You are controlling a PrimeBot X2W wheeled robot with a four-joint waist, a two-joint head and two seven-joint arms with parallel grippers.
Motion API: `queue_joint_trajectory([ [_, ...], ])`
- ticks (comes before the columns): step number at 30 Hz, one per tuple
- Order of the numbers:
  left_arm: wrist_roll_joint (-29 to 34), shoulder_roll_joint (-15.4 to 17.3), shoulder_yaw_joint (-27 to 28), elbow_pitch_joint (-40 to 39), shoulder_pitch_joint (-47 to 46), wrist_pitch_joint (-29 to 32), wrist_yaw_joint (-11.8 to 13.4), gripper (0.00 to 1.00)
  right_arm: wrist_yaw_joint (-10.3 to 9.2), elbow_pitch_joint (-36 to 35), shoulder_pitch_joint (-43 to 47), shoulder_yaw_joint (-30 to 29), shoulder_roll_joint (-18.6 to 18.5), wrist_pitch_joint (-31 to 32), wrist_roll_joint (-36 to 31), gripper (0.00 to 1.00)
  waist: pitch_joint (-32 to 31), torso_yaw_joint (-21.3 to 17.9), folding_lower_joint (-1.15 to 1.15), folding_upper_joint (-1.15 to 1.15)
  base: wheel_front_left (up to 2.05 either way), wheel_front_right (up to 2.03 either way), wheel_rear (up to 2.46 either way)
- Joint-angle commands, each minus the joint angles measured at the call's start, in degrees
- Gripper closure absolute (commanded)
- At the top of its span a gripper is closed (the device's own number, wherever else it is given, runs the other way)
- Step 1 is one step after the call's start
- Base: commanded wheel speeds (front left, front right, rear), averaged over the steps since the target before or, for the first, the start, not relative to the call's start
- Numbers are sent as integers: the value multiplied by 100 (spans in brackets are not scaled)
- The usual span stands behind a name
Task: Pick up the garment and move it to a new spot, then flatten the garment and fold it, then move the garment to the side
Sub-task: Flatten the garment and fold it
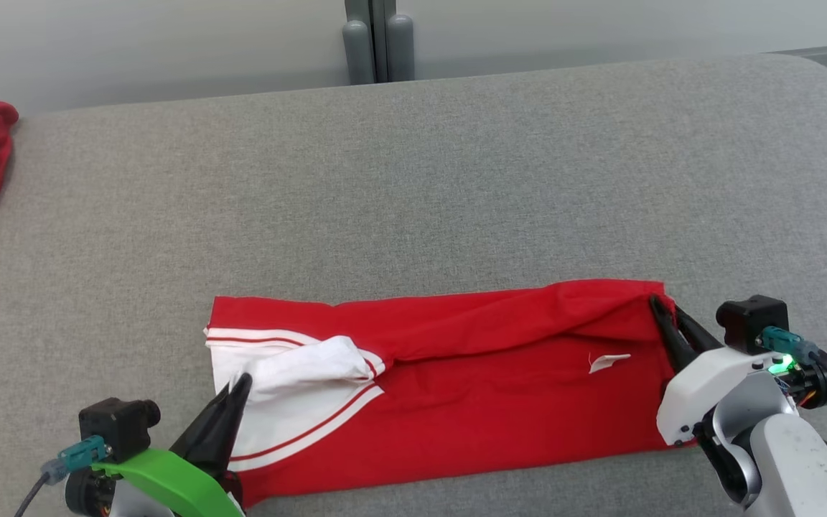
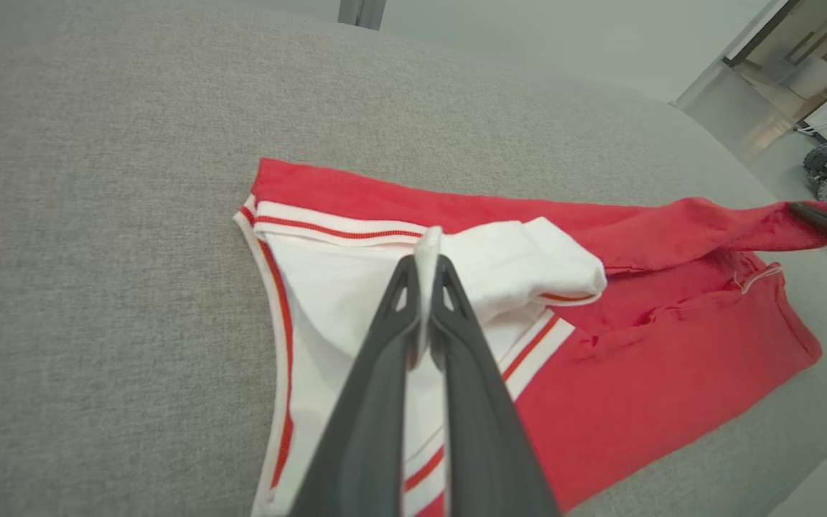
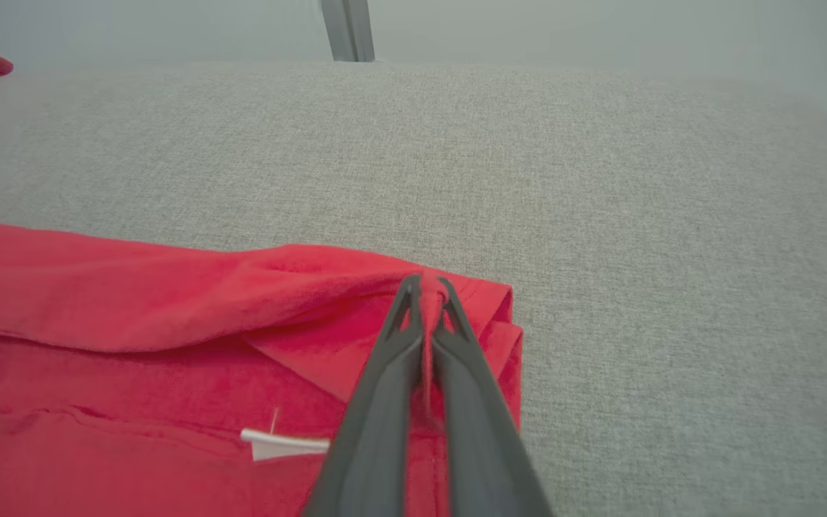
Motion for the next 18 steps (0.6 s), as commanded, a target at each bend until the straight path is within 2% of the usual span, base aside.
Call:
queue_joint_trajectory([
  [1,-18,-71,21,62,123,-65,-41,0,-7,-42,129,-76,27,-40,-49,0,-38,-8,0,0,0,0,0],
  [9,138,-429,388,155,605,-255,48,0,-7,-264,595,-674,295,-227,-205,0,-283,10,0,0,0,0,0],
  [18,979,-997,1372,-75,1151,-253,136,0,-7,-295,855,-934,446,-156,-382,0,-599,132,0,0,0,0,0],
])
